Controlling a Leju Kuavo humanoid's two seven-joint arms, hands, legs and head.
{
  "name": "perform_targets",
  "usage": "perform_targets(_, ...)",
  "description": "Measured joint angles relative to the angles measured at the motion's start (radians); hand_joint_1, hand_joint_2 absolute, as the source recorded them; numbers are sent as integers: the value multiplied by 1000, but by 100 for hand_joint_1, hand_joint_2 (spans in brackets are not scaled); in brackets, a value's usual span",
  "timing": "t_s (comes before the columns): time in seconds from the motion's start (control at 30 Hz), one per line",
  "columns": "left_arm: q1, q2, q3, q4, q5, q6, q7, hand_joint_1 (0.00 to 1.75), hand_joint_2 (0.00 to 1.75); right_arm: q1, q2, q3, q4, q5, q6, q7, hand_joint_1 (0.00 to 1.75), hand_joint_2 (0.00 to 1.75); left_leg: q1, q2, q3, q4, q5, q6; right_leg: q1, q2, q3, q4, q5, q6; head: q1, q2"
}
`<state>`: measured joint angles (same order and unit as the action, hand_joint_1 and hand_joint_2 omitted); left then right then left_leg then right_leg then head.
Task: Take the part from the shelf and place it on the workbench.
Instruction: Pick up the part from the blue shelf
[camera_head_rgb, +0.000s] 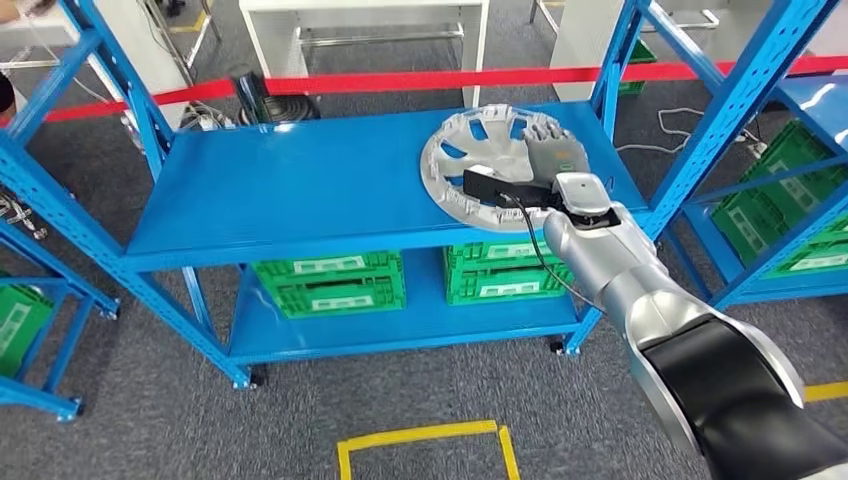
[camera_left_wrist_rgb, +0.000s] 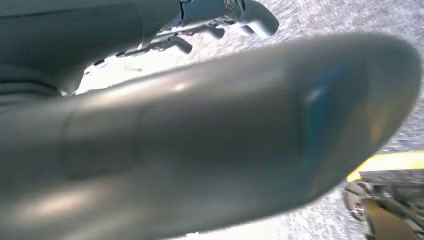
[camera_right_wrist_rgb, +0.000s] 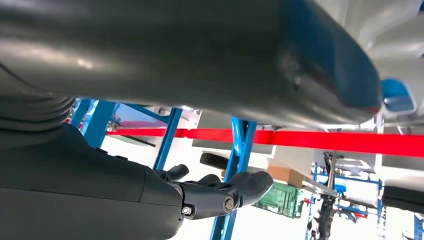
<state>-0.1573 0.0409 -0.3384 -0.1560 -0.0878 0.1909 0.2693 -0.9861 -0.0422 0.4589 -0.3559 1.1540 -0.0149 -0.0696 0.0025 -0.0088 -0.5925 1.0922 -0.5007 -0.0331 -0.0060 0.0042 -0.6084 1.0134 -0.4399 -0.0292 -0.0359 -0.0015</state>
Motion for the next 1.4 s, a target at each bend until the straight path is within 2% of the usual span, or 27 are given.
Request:
perform_targets(0.1, 0, -1, 0, 0, 2, 0, 0, 0, 0, 3, 2, 2, 0, 0, 1, 0, 0, 0, 4, 2, -116, 173, -58, -12, 0, 0, 17, 0, -17, -7, -2, 0)
perform_targets(0.13, 2, -1, 0, 0, 2, 0, 0, 0, 0, 7, 3, 3, 0, -1, 1, 0, 0, 0, 4, 2, -144, 200, -59, -14, 0, 1, 25, 0, -24, -7, -2, 0)
perform_targets(0.17, 4, -1, 0, 0, 2, 1, -1, 0, 0, 11, 4, 3, 0, -2, 0, 1, 0, 0, 4, 2, -151, 187, -38, -14, 0, 1, 35, 0, -32, -6, -2, 0)
perform_targets(0.23, 8, 0, 0, 0, 2, 2, -3, 0, 0, 15, 5, 4, 0, -4, -3, 1, 0, 0, 4, 3, -119, 72, 52, -10, 0, 2, 58, -1, -50, -2, -2, 0)
perform_targets(0.27, 8, 1, 0, 1, 2, 2, -5, 0, 0, 15, 6, 4, 1, -5, -4, 1, 0, 0, 2, 4, -96, 5, 87, -5, 0, 2, 67, 0, -58, 2, -2, 0)
perform_targets(0.3, 8, 1, 0, 1, 2, 2, -7, 0, 0, 15, 7, 5, 1, -6, -6, 1, 0, 0, 0, 5, -76, -44, 102, 2, 1, 2, 73, 0, -66, 7, -2, 0)
perform_targets(0.33, 7, 1, 0, 1, 2, 3, -8, 0, 0, 16, 8, 5, 1, -7, -7, 1, 0, 0, -3, 5, -64, -72, 107, 9, 2, 2, 77, 0, -71, 12, -2, 0)
perform_targets(0.4, 5, 0, 0, 0, 1, 3, -7, 0, 0, 18, 8, 6, 1, -8, -8, 1, 0, 0, -5, 6, -52, -82, 94, 25, 4, 2, 81, 4, -75, 23, -2, 0)
perform_targets(0.47, 5, 0, 0, -1, 0, 3, -6, 0, 0, 21, 9, 6, 1, -9, -9, 0, 0, 0, -2, 5, -37, -88, 93, 39, 3, 1, 72, 37, -79, 32, -2, 0)
perform_targets(0.5, 4, -1, 0, -1, 0, 3, -6, 0, 0, 21, 9, 6, 1, -10, -9, 0, 0, 0, 0, 4, -30, -90, 90, 45, 1, 0, 50, 75, -88, 36, -1, 0)
perform_targets(0.57, 2, -1, 0, -1, -1, 3, -4, 0, 0, 25, 9, 7, 1, -10, -8, 0, 0, 0, 0, 3, -20, -91, 81, 52, -2, 0, -26, 194, -125, 45, 0, 0)
perform_targets(0.63, 2, -1, 0, -1, -1, 3, -1, 0, 0, 34, 9, 7, 2, -11, -6, 0, 0, 0, 0, 1, -10, -90, 69, 52, -4, 0, -100, 278, -153, 51, 1, 0)
perform_targets(0.67, 3, -1, 0, 0, -1, 3, 0, 0, 0, 39, 9, 7, 2, -11, -6, -1, 0, 0, 0, 0, -4, -88, 62, 50, -5, 0, -115, 274, -138, 52, 1, 0)
perform_targets(0.7, 3, -1, 0, 0, -1, 3, 0, 0, 0, 41, 9, 8, 2, -13, -6, -2, 0, 0, 1, 0, 5, -85, 55, 48, -6, 0, -112, 235, -103, 52, 1, 0)
perform_targets(0.73, 3, -2, 0, 0, 1, 3, -2, 0, 0, 43, 9, 8, 2, -15, -6, -3, 0, 0, 1, -1, 13, -83, 47, 44, -7, -1, -94, 167, -51, 51, 1, 0)
perform_targets(0.77, 3, -2, 0, 0, 2, 3, -4, 0, 0, 43, 9, 8, 2, -19, -4, -4, 0, 0, 1, -1, 20, -80, 40, 39, -7, -1, -74, 103, -12, 48, 0, 0)
perform_targets(0.8, 2, -2, 0, 0, 4, 3, -6, 0, 0, 43, 10, 8, 2, -24, -2, -5, 0, 0, 1, -2, 24, -78, 34, 34, -5, -1, -58, 54, 4, 44, 1, 0)
perform_targets(0.83, 0, -2, 0, 0, 4, 3, -8, 0, 0, 45, 11, 8, 3, -30, 2, -5, 0, 0, 0, -2, 25, -77, 28, 27, -3, -2, -47, 25, 13, 38, 2, 0)
perform_targets(0.87, 0, -1, 0, 0, 4, 3, -9, 0, 0, 48, 13, 8, 3, -35, 4, -3, 0, 0, -2, -2, 26, -75, 26, 19, -1, -1, -44, 18, 6, 31, 3, 0)
perform_targets(0.9, 0, 0, 0, 0, 4, 3, -10, 0, 0, 51, 16, 8, 3, -41, 6, -1, 0, 0, -3, -2, 27, -74, 22, 19, 0, -1, -40, 15, 7, 27, 4, 0)
perform_targets(0.93, 0, 1, 0, 0, 4, 3, -10, 0, 0, 55, 19, 8, 3, -45, 6, 1, 0, 0, -3, -1, 30, -75, 19, 24, -1, 1, -36, 14, 16, 25, 3, 0)
perform_targets(1.0, 0, 3, 0, 0, 3, 3, -10, 0, 0, 59, 25, 8, 3, -50, 6, 3, 0, 0, -4, 2, 37, -79, 14, 41, -1, 4, -32, 14, 17, 22, 3, 0)
perform_targets(1.03, -1, 3, 0, 0, 3, 3, -11, 0, 0, 59, 28, 8, 3, -53, 6, 4, 0, 0, -4, 3, 41, -83, 14, 46, 0, 5, -31, 14, 15, 19, 2, 0)
perform_targets(1.17, -3, 5, 0, 0, 0, 3, -16, 0, 0, 69, 38, 8, 3, -73, 0, 21, 0, 175, -4, 4, 49, -94, 14, 43, 1, 5, -28, 14, 9, 10, 2, 0)
perform_targets(1.2, -3, 5, 0, 0, -1, 3, -17, 0, 0, 74, 42, 8, 3, -81, -1, 25, 0, 175, -4, 4, 50, -96, 14, 40, 2, 5, -27, 14, 8, 9, 2, 0)
perform_targets(1.33, -3, 5, 0, 0, -3, 3, -17, 0, 0, 94, 54, 8, 3, -101, 4, 30, 0, 175, -3, 4, 54, -103, 16, 10, 2, 5, -27, 15, 7, 7, 3, 0)
perform_targets(1.4, -3, 5, 0, 0, -4, 3, -17, 0, 0, 99, 57, 8, 3, -111, 11, 23, 0, 175, -3, 4, 54, -104, 17, 7, 2, 5, -27, 15, 7, 7, 3, 0)
